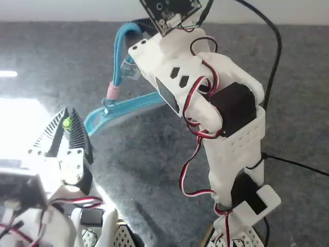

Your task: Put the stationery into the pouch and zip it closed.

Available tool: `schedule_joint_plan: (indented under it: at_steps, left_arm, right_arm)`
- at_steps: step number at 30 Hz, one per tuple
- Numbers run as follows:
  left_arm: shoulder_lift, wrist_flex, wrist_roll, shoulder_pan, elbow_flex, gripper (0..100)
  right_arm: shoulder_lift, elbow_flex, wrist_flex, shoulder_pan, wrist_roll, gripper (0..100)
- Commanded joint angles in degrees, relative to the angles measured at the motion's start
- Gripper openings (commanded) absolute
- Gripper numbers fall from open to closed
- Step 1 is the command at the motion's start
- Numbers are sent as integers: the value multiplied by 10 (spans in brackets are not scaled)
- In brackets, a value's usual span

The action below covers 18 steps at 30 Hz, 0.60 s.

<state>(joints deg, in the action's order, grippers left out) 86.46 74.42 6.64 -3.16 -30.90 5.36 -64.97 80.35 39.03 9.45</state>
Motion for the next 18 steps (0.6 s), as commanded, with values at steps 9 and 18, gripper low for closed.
schedule_joint_plan:
  at_steps: [9,18]
  left_arm:
    - [20,-115,121,-2,-89,10]
    - [18,-137,149,86,-103,10]
  right_arm:
    - [-26,-23,-111,-35,26,6]
    - [12,-26,-145,-47,45,6]
